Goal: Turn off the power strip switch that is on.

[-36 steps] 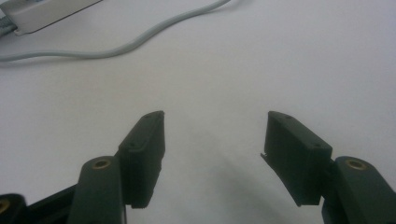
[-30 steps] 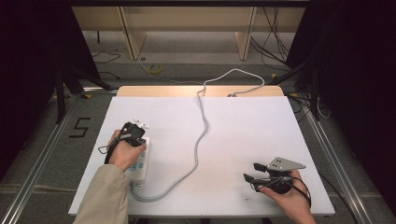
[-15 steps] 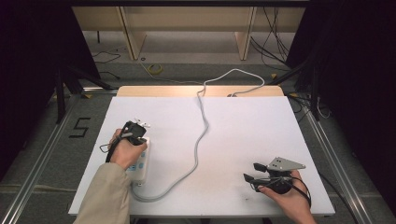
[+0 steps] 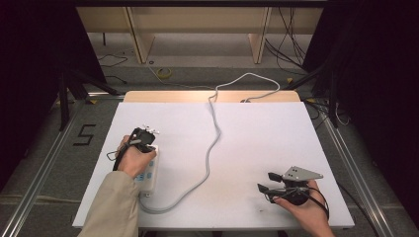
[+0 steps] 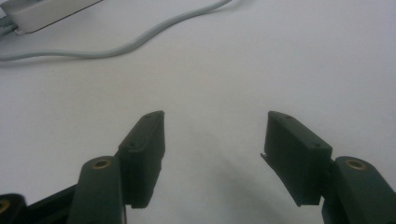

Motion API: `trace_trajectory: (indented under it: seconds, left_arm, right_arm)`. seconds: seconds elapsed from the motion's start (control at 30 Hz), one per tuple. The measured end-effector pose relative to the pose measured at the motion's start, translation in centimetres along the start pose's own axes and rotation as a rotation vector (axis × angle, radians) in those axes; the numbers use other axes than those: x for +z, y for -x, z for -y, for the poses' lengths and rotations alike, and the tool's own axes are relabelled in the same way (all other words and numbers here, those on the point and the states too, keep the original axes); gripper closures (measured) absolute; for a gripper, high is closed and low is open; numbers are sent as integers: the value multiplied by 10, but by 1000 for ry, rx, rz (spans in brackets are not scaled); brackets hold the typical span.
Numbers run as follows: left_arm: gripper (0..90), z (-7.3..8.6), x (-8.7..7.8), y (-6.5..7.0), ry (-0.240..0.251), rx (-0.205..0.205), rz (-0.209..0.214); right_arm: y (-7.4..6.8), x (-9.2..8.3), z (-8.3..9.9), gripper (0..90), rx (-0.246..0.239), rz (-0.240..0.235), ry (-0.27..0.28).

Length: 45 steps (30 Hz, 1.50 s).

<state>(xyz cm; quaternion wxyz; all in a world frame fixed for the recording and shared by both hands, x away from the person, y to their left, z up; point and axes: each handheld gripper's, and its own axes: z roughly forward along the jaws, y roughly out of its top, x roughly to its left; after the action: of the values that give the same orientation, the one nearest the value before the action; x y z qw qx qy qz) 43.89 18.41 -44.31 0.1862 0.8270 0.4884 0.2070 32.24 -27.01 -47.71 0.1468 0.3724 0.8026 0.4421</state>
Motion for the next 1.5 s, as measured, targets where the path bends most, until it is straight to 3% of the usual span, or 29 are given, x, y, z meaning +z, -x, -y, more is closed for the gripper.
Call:
trace_trajectory:
  seconds: [1.2, 1.5]
  left_arm:
    - [898, -4, 5, -1, -24, -63, 8]
    - [899, -4, 5, 0, -26, -60, 4]
  right_arm:
    - [0, 0, 0, 391, 0, 0, -2]
    - [-1, 0, 0, 391, -2, 0, -3]
